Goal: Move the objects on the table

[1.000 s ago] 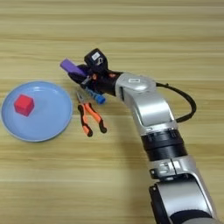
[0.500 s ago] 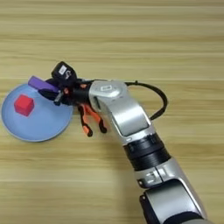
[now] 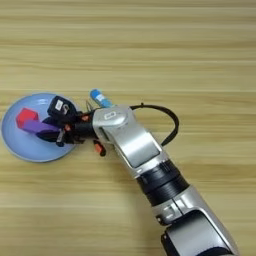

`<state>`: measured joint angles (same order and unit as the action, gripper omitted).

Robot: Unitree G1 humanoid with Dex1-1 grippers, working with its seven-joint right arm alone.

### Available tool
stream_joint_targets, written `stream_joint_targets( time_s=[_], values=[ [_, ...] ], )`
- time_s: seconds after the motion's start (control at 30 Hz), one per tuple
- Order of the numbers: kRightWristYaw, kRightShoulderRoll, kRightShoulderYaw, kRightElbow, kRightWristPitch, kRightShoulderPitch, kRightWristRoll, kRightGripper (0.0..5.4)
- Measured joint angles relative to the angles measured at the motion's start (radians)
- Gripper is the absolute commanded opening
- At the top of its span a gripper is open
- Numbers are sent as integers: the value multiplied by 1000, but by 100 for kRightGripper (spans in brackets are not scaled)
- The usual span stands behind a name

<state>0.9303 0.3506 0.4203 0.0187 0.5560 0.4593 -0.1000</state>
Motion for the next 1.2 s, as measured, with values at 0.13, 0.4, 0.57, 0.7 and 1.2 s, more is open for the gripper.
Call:
stream_joint_targets(
  time_s=[0.13,0.4,0.57,0.7,1.2],
  values=[
    [19,-9,11,73,-20,1,16,142],
    [42,-47,13,182,-34,7,25,142],
    [45,-64,12,221,-49,18,36,171],
    [58,-74,11,224,-50,21,38,207],
    [57,-95,-86,126,-37,38,-5,366]
  ],
)
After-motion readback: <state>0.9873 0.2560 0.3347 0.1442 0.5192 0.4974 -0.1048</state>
